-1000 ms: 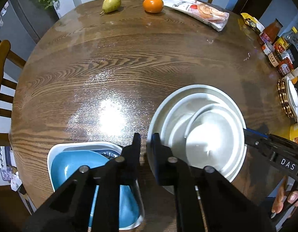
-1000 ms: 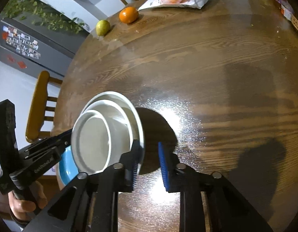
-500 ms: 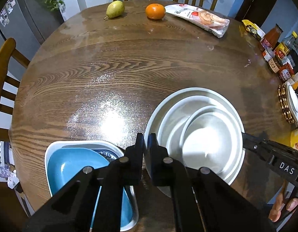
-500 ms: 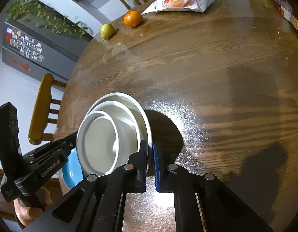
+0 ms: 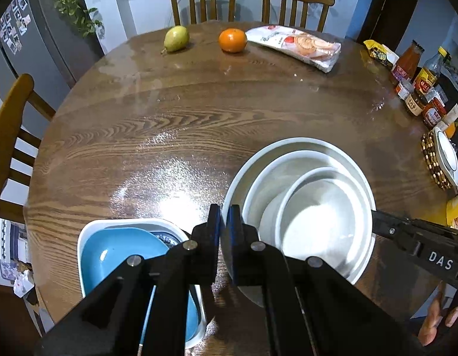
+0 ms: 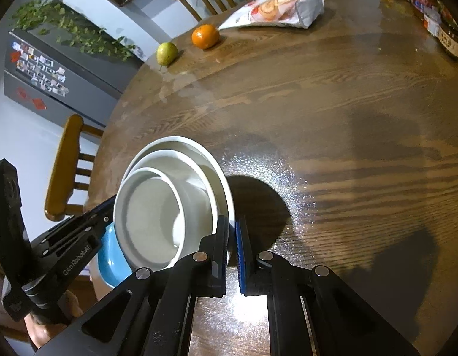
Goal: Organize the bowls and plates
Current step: 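Grip the white bowl stack rim with the left gripper and lift it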
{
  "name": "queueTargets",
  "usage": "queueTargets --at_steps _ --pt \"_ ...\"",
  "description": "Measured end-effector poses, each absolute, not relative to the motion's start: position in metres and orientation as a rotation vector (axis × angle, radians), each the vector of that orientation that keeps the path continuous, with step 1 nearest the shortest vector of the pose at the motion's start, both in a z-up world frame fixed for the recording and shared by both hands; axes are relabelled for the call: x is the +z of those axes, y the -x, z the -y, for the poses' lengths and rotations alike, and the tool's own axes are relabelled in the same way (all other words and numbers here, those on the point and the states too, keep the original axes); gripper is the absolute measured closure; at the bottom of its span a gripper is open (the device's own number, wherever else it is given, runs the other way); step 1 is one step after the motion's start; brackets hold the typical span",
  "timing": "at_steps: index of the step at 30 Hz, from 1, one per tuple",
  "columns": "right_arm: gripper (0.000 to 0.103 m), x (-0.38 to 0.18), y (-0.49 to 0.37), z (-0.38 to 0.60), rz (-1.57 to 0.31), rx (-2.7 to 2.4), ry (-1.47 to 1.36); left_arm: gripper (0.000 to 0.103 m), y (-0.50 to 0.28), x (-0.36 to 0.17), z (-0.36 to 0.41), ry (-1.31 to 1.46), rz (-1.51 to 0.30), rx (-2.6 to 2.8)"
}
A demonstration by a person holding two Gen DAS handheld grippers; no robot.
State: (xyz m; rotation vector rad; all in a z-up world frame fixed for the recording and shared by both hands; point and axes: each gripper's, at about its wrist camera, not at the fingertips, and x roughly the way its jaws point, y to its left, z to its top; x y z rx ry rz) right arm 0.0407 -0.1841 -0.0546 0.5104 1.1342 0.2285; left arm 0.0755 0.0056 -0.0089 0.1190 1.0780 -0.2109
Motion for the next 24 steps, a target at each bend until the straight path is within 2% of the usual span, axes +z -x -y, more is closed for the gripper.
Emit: queueTargets --at_steps 24 --pt "0.093 -0.008 -0.039 0.119 -1.073 0.387 -0.401 0.101 -0.044 0.025 -0.075 -0.029 -0.993 -0.059"
